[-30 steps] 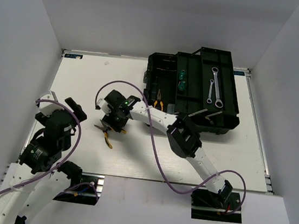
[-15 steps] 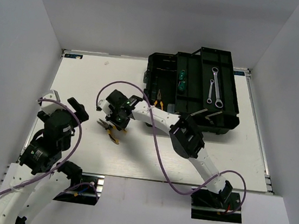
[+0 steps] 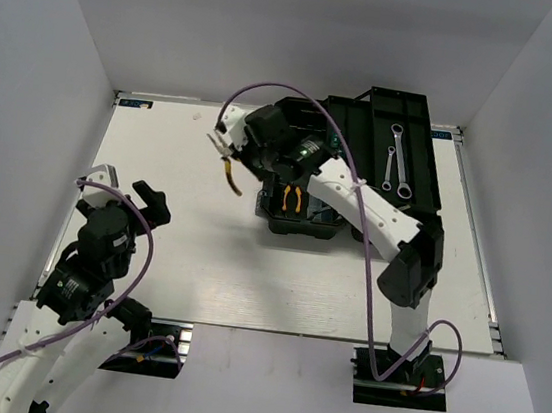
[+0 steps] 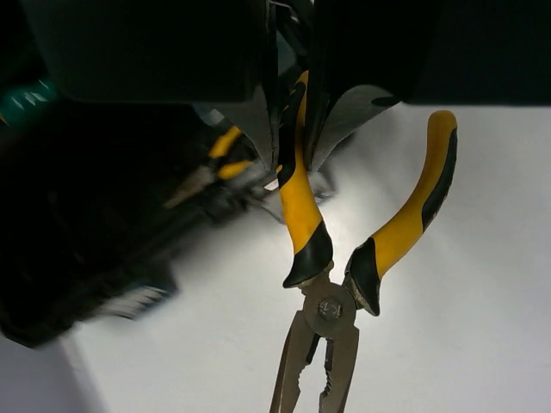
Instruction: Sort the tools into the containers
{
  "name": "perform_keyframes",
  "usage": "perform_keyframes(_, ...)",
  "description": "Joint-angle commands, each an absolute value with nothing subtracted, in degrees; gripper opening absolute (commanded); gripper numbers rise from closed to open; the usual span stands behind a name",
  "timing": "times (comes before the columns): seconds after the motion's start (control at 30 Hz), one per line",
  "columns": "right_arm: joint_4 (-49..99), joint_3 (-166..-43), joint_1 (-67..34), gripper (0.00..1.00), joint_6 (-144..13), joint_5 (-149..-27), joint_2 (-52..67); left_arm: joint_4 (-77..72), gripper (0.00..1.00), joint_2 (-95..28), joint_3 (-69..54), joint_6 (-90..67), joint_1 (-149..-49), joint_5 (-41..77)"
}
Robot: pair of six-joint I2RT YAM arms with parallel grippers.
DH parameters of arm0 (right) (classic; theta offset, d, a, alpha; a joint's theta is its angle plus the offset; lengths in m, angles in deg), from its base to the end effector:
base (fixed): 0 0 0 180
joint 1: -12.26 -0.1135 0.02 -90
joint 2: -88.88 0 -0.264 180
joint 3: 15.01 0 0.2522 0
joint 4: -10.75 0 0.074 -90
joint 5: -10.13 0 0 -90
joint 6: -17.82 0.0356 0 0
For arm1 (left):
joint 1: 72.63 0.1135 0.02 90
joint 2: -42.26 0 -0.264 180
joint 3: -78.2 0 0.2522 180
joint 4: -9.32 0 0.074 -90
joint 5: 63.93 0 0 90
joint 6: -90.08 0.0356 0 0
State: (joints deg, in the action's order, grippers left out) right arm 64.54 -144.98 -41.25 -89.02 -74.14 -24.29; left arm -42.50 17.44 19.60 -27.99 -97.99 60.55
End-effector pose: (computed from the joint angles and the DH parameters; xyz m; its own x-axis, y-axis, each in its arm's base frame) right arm 0.2721 0.3618 0.3633 -0.1245 -0.6530 -0.7471 -0.8239 0.4876 -0.2889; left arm 0.0884 -0.0196 0.3325 -0.1842 -0.3420 -0.9215 -0.2493 0.9231 -0.2927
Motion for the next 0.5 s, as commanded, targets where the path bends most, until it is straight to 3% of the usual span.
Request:
perform_keyframes(0.0, 58.7, -141.1, -39.3, 0.00, -92.1, -58.6, -21.4, -41.1, 0.99, 17.3, 20.1, -26.6, -98.3, 58.4)
perform_keyframes(0.07, 57.7, -139.3, -38.2, 0.00, -92.6, -52.0, -20.2, -41.1, 0.99, 16.8, 20.1, -26.6, -98.3, 58.4)
perform_keyframes(0.27, 57.4, -134.9, -31.0, 0.00, -90.9, -50.2, -19.0, -36.4, 0.99, 11.3, 21.9, -26.1, -97.7, 53.0)
perform_keyframes(0.47, 61.4, -135.9, -29.4, 0.00, -89.7, -53.7, -22.7, -38.3, 0.99, -14.9, 15.1, -28.8, -98.2, 38.8)
